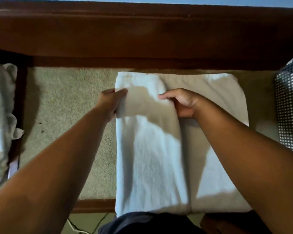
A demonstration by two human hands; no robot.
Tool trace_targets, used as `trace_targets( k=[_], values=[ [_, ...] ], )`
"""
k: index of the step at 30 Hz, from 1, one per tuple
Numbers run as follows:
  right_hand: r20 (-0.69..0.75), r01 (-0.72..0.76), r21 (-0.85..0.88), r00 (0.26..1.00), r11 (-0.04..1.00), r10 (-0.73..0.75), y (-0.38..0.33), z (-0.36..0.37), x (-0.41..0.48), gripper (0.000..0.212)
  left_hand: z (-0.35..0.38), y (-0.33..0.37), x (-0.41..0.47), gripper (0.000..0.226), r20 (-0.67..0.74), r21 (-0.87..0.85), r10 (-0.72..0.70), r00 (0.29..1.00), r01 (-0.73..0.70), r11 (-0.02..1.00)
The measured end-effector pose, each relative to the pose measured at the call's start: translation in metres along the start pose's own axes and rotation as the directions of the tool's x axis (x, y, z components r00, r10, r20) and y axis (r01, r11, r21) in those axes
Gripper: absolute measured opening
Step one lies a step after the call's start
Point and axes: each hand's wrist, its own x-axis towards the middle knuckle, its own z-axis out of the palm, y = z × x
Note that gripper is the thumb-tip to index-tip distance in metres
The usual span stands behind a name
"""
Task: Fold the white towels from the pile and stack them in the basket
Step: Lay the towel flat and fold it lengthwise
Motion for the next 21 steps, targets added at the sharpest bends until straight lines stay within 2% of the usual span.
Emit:
trace_targets(
  k=[1, 3, 5, 6, 7, 8, 9, 10, 12, 13, 14, 16, 17, 18, 21],
  values=[
    [0.053, -0.067, -0.057, 0.996, 0.996, 0.070, -0.005, 0.001, -0.001, 0.028, 0.000, 0.003, 0.002, 0.016, 0.011, 0.010, 0.002, 1.000, -0.003, 1.000],
    [0.035, -0.139, -0.120, 0.989, 0.983, 0.144, -0.010, 0.003, 0.003, 0.026, -0.002, 0.003, 0.006, 0.016, 0.019, -0.004, -0.009, 1.000, 0.010, 1.000],
    [-0.141, -0.062, 0.000, 0.988, 0.998, 0.061, -0.008, -0.001, 0.013, 0.035, -0.006, -0.002, 0.010, 0.024, 0.036, -0.048, -0.034, 0.999, 0.036, 0.998],
    [-0.290, 0.066, 0.076, 0.956, 0.995, -0.042, -0.004, -0.008, 0.020, 0.045, -0.007, -0.004, 0.011, 0.028, 0.045, -0.063, -0.045, 0.998, 0.048, 0.997],
    [-0.466, 0.227, 0.072, 0.869, 0.971, -0.168, 0.001, -0.015, 0.025, 0.055, -0.009, -0.006, 0.013, 0.032, 0.052, -0.062, -0.054, 0.997, 0.057, 0.996],
    [-0.607, 0.351, -0.017, 0.740, 0.936, -0.289, 0.005, -0.021, 0.028, 0.059, -0.009, -0.007, 0.014, 0.035, 0.052, -0.053, -0.057, 0.997, 0.060, 0.997],
    [-0.677, 0.421, -0.132, 0.623, 0.897, -0.392, 0.010, -0.025, 0.029, 0.058, -0.010, -0.006, 0.014, 0.036, 0.047, -0.034, -0.055, 0.997, 0.056, 0.998],
    [-0.702, 0.444, -0.234, 0.538, 0.865, -0.466, 0.016, -0.030, 0.029, 0.056, -0.009, -0.004, 0.015, 0.034, 0.042, -0.010, -0.046, 0.998, 0.047, 0.999],
    [-0.698, 0.428, -0.388, 0.441, 0.816, -0.563, 0.025, -0.038, 0.029, 0.054, -0.008, -0.001, 0.018, 0.029, 0.022, 0.045, -0.012, 1.000, 0.011, 0.999],
    [-0.674, 0.402, -0.439, 0.444, 0.804, -0.590, 0.028, -0.042, 0.031, 0.056, -0.007, 0.001, 0.018, 0.028, -0.007, 0.094, 0.027, 1.000, -0.026, 0.995],
    [-0.633, 0.368, -0.477, 0.486, 0.798, -0.602, 0.029, -0.045, 0.032, 0.060, -0.005, 0.002, 0.018, 0.028, -0.048, 0.181, 0.095, 0.994, -0.085, 0.980],
    [-0.564, 0.249, -0.520, 0.618, 0.817, -0.548, 0.029, -0.048, 0.033, 0.074, 0.001, 0.001, 0.014, 0.037, -0.111, 0.401, 0.272, 0.956, -0.208, 0.892],
    [-0.550, 0.205, -0.538, 0.650, 0.818, -0.524, 0.028, -0.049, 0.033, 0.077, 0.005, 0.000, 0.011, 0.043, -0.119, 0.478, 0.353, 0.928, -0.258, 0.840],
    [-0.554, 0.174, -0.562, 0.647, 0.809, -0.524, 0.028, -0.050, 0.031, 0.074, 0.007, -0.003, 0.009, 0.048, -0.115, 0.528, 0.417, 0.902, -0.300, 0.795],
    [-0.577, 0.082, -0.698, 0.525, 0.712, -0.626, 0.035, -0.052, 0.021, 0.058, 0.005, -0.010, 0.009, 0.054, -0.080, 0.638, 0.542, 0.836, -0.375, 0.673]
  ],
)
